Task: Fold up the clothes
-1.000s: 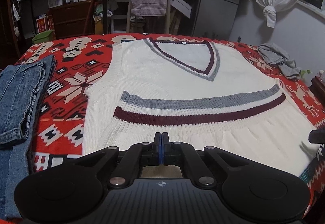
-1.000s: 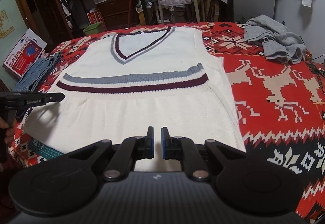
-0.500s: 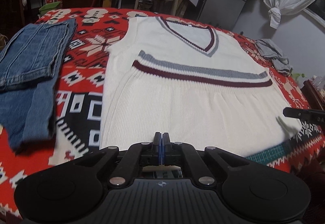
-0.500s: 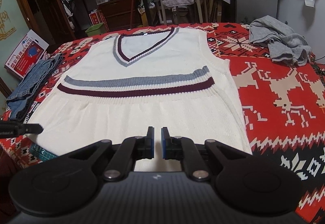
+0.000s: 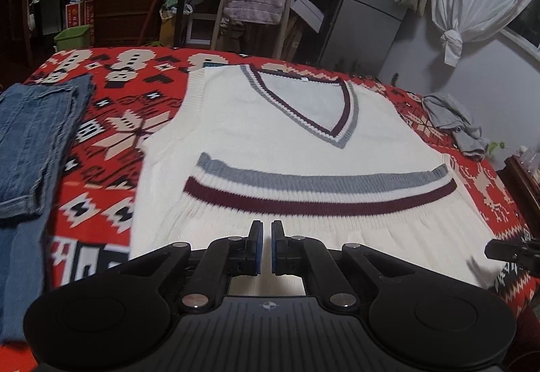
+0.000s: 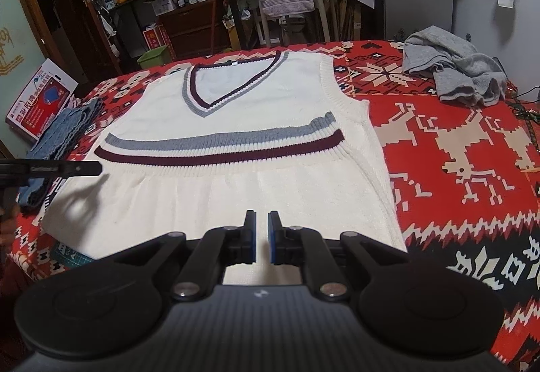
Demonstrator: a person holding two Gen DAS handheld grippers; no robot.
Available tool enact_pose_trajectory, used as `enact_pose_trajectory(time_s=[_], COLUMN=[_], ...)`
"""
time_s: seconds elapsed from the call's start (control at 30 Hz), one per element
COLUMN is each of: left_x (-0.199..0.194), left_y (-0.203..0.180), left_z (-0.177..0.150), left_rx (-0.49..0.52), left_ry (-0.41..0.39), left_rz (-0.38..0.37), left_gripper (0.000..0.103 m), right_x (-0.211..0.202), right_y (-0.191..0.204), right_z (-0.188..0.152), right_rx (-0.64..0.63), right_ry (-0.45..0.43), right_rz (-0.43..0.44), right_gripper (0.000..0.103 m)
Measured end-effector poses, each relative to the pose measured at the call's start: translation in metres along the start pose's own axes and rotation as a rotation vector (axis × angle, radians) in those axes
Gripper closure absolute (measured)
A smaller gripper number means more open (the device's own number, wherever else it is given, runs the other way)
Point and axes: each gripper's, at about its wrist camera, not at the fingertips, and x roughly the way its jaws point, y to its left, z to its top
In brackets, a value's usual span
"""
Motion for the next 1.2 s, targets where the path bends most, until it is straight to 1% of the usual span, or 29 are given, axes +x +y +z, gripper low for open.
enact_pose_trajectory(time_s=[0.1, 0.17, 0.4, 0.6, 0.7, 0.77, 0.97, 1.1, 1.2], left_x=[0.009, 0.004, -0.026, -0.050, -0.057, -0.058, -0.028, 0.003, 0.019], left_y=[-0.002, -0.002, 0.002, 0.007, 0.008, 0.006, -0.012, -0.020, -0.019], left_z=[-0.001, -0.008, -0.034, -0.054, -0.055, -0.050, -0.013, 0.003, 0.004], left_rx=[0.007, 0.015, 0.015, -0.006, -0.023, -0.028, 0.014, 0.035, 0.035], left_ry=[0.019, 0.022, 0.069, 0.111, 0.112, 0.090, -0.014, -0.010, 0.030], left_rz=[-0.001, 0.001, 0.007, 0.019, 0.020, 0.000, -0.039, -0.028, -0.025], left_gripper=[0.100, 0.100, 0.100, 0.100, 0.100, 0.100, 0.100, 0.100, 0.100], right_x=[-0.001, -0.001, 0.006, 0.010, 0.009, 0.008, 0.002, -0.005, -0.009], right_y=[0.000, 0.000, 0.003, 0.006, 0.006, 0.005, 0.002, -0.002, -0.006], right_z=[0.001, 0.001, 0.002, 0.002, 0.003, 0.003, 0.003, 0.003, 0.003], right_rx=[0.000, -0.002, -0.008, -0.012, -0.012, -0.010, -0.006, 0.000, 0.008], right_ry=[-0.004, -0.004, 0.004, 0.006, 0.003, 0.001, -0.005, -0.014, -0.019], right_rz=[-0.001, 0.001, 0.014, 0.029, 0.031, 0.029, 0.016, 0.000, -0.009], right_gripper=[0.095, 0.095, 0.095, 0.095, 0.095, 0.095, 0.095, 0.095, 0.095])
